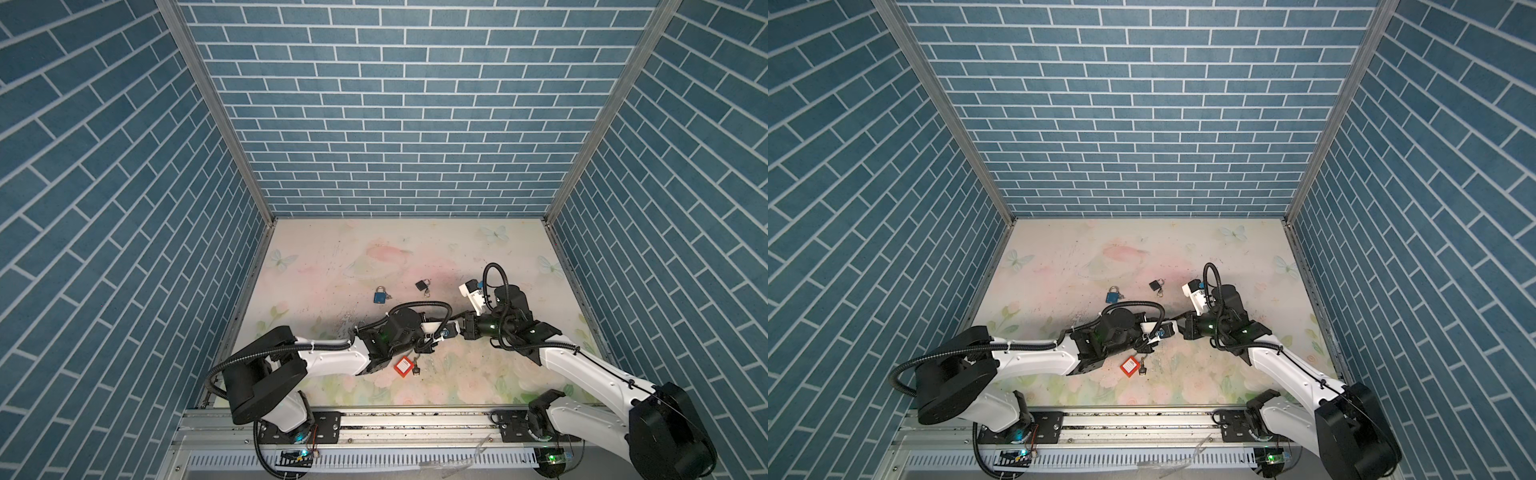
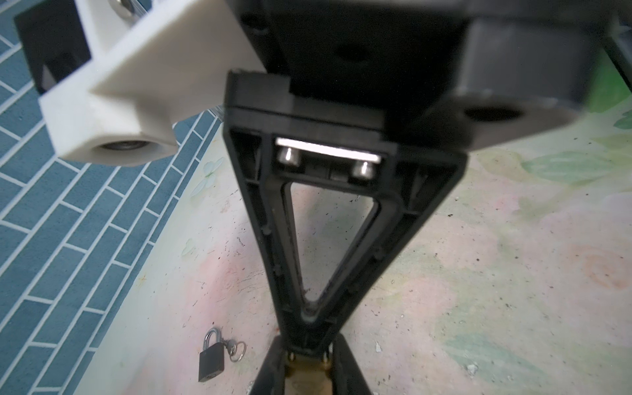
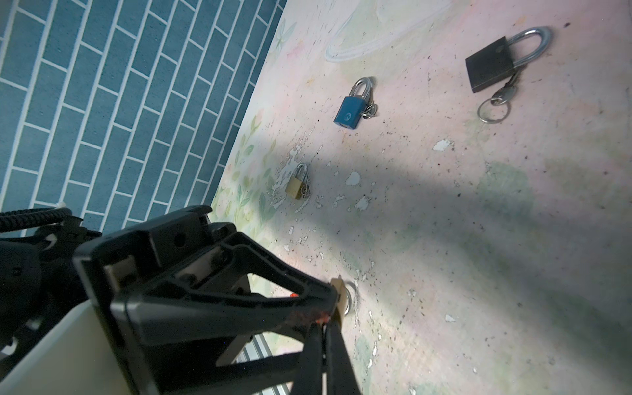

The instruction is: Lock with the key

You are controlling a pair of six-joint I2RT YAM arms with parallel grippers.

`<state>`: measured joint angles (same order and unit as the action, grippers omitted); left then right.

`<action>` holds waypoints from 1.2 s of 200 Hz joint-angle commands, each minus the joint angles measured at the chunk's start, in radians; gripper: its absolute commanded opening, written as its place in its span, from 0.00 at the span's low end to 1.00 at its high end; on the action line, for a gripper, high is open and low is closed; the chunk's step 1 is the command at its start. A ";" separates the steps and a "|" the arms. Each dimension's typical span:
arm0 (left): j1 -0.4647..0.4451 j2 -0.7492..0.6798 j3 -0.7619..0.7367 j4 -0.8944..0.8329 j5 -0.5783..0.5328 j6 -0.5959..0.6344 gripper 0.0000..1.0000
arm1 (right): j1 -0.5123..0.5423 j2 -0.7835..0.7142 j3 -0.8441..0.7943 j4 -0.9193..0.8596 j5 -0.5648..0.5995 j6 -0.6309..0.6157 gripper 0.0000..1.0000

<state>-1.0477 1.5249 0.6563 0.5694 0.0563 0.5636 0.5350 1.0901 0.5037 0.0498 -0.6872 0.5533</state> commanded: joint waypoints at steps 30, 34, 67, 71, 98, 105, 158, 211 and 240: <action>-0.031 -0.022 0.062 0.388 0.064 -0.037 0.00 | 0.055 -0.021 0.050 -0.167 -0.005 -0.014 0.00; -0.031 -0.022 0.049 0.387 0.055 -0.043 0.00 | 0.053 -0.031 0.061 -0.183 0.004 -0.020 0.00; -0.040 -0.033 -0.088 0.357 -0.015 -0.112 0.00 | 0.024 -0.122 0.159 -0.307 0.063 -0.056 0.06; -0.041 -0.039 -0.105 0.357 -0.026 -0.121 0.00 | 0.022 -0.136 0.166 -0.315 0.076 -0.057 0.09; -0.051 -0.068 -0.180 0.326 -0.079 -0.173 0.00 | 0.004 -0.223 0.215 -0.352 0.140 -0.068 0.33; -0.051 -0.076 -0.188 0.316 -0.092 -0.184 0.00 | -0.001 -0.241 0.230 -0.360 0.148 -0.074 0.38; -0.053 -0.100 -0.157 0.312 -0.210 -0.353 0.00 | -0.003 -0.371 0.178 -0.283 0.198 -0.090 0.52; -0.049 -0.124 -0.020 0.185 -0.517 -0.912 0.00 | -0.003 -0.524 -0.067 -0.048 0.236 -0.064 0.49; 0.002 -0.121 0.040 -0.048 -0.558 -1.388 0.00 | 0.003 -0.504 -0.158 0.084 0.204 -0.033 0.43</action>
<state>-1.0874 1.4151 0.6556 0.7155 -0.4019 -0.3248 0.5358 0.5755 0.3874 -0.0364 -0.4683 0.4953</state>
